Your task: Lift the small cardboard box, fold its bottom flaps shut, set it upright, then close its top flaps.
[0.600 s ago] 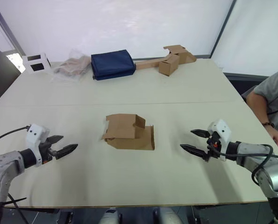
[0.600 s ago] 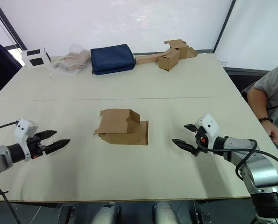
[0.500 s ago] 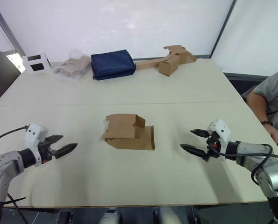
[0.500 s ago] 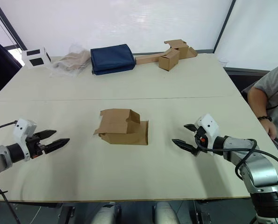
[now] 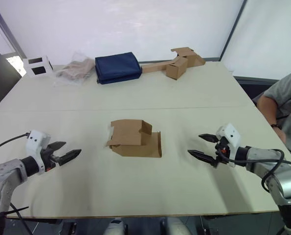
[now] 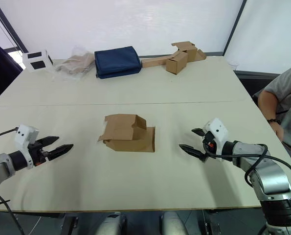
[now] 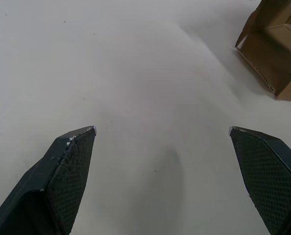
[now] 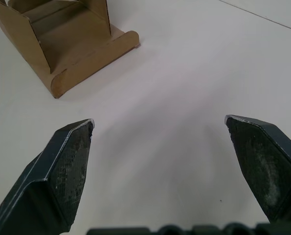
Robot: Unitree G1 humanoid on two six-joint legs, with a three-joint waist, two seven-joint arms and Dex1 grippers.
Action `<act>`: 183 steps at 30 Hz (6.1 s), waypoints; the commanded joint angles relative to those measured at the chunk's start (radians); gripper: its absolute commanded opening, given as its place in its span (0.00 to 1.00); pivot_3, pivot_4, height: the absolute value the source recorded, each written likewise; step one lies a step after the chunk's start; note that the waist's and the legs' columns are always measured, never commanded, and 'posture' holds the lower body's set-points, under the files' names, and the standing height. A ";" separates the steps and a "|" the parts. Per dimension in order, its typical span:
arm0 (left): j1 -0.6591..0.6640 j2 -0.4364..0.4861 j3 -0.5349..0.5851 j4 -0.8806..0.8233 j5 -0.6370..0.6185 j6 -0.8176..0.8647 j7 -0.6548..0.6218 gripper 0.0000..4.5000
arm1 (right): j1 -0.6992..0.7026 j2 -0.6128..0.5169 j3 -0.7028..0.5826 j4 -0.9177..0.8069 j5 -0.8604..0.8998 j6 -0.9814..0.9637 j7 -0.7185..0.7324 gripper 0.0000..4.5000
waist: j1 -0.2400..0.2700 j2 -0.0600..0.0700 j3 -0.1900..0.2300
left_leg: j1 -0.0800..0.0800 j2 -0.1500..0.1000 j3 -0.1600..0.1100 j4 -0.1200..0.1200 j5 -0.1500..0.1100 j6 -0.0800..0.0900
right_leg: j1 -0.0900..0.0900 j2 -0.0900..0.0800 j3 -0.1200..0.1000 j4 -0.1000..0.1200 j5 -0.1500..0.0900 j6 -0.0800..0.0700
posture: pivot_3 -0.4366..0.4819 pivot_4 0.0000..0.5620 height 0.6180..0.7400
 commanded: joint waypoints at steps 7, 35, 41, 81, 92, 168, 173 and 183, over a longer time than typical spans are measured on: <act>-0.081 0.014 0.025 0.026 -0.070 0.073 -0.036 1.00 | -0.036 -0.010 -0.007 -0.024 0.010 0.005 0.012 0.99 | 0.001 0.000 0.000 | 0.000 0.000 0.000 0.000 0.000 0.000 | 0.000 0.000 0.000 0.000 0.000 0.000 | 0.48 0.27 1.00; -0.885 -0.144 -0.464 0.923 0.022 0.467 -0.623 1.00 | -0.106 -0.043 -0.017 -0.590 0.432 0.450 -0.177 0.99 | -0.003 -0.001 -0.001 | -0.001 -0.001 -0.003 0.002 0.000 0.000 | 0.000 0.001 -0.003 0.004 0.000 0.000 | 0.48 0.27 1.00; -0.992 -0.226 -0.458 1.053 0.094 0.393 -0.661 1.00 | -0.061 -0.054 -0.045 -0.620 0.471 0.458 -0.229 0.99 | 0.000 -0.002 -0.001 | -0.002 -0.002 -0.004 0.003 0.000 0.000 | 0.000 0.000 -0.003 0.003 0.000 0.000 | 0.48 0.27 1.00; -1.068 -0.215 -0.148 0.413 -0.022 0.231 -0.486 0.00 | -0.456 0.444 -0.198 -0.206 0.450 0.113 -0.770 0.45 | -0.003 -0.001 -0.001 | -0.001 -0.001 -0.003 0.002 0.005 -0.009 | -0.003 0.001 -0.002 0.008 0.000 0.000 | 0.48 0.27 1.00; -1.086 -0.191 -0.172 0.311 -0.060 0.188 -0.466 0.00 | -0.684 0.493 -0.027 -0.028 0.386 0.070 -0.615 0.01 | -0.028 -0.001 -0.001 | -0.001 -0.001 -0.003 0.001 0.005 -0.009 | -0.005 0.001 -0.001 0.011 -0.001 -0.001 | 0.48 0.27 1.00; -1.016 -0.161 -0.247 0.214 -0.167 0.210 -0.453 0.00 | -0.637 0.461 0.051 -0.068 0.300 0.044 -0.339 0.01 | -0.026 -0.001 0.000 | -0.002 -0.001 -0.003 0.001 0.005 -0.008 | -0.006 0.001 -0.001 0.012 -0.001 -0.001 | 0.48 0.27 1.00; -1.020 -0.165 -0.253 0.226 -0.164 0.196 -0.456 0.00 | -0.614 0.343 -0.018 -0.063 0.344 0.080 -0.273 0.01 | -0.026 -0.001 0.000 | -0.002 -0.001 -0.003 0.001 0.003 -0.006 | -0.006 0.001 -0.001 0.011 -0.001 -0.001 | 0.48 0.27 1.00; -1.027 -0.164 -0.263 0.260 -0.156 0.177 -0.463 0.00 | -0.390 0.116 -0.034 -0.169 0.423 0.223 -0.130 0.01 | -0.027 -0.001 0.000 | -0.002 -0.001 -0.003 0.001 0.002 -0.004 | -0.006 0.001 -0.001 0.011 -0.001 -0.001 | 0.48 0.27 1.00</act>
